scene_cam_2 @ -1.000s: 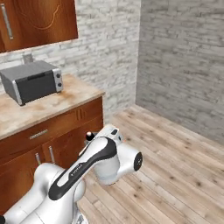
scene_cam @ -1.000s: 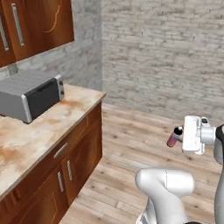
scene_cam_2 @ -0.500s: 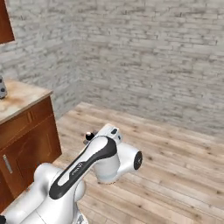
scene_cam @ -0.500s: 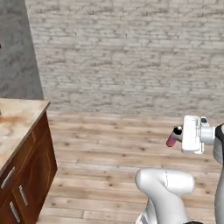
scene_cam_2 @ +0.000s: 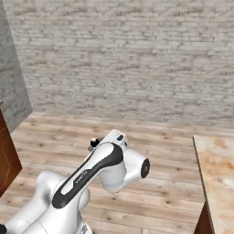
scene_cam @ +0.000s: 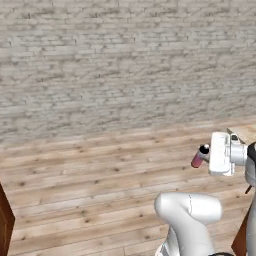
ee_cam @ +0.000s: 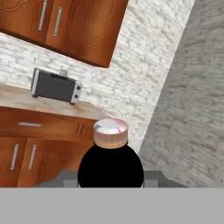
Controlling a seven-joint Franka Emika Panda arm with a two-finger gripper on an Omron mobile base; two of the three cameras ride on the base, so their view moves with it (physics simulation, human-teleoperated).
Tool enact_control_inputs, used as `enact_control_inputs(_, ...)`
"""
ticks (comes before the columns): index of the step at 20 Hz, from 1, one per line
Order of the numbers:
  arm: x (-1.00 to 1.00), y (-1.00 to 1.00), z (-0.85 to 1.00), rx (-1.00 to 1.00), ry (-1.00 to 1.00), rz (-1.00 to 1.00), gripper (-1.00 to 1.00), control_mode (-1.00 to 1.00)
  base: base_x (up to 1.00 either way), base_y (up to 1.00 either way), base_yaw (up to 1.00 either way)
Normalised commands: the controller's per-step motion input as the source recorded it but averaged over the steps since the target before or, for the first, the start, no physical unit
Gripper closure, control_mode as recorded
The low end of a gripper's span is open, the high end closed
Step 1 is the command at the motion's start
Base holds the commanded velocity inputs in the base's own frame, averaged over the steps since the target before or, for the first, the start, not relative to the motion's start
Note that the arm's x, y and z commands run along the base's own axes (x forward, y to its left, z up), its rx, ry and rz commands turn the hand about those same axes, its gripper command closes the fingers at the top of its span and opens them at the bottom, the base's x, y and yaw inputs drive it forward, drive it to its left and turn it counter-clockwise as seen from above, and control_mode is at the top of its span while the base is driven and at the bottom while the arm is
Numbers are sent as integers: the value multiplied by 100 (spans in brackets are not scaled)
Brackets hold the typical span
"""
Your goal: Move the drinks to the dining counter.
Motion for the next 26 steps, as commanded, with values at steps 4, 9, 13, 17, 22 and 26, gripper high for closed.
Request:
enact_control_inputs(4,0,0,0,0,0,0,100,100,-74,-3,-31)
enact_control_inputs(9,0,0,0,0,0,0,100,100,-98,0,-21)
enact_control_inputs(13,0,0,0,0,0,0,100,100,-45,-1,-35)
enact_control_inputs(17,0,0,0,0,0,0,100,100,3,-1,-44)
enact_control_inputs(22,0,0,0,0,0,0,100,100,18,0,-44)
enact_control_inputs(26,0,0,0,0,0,0,100,100,27,0,-41)
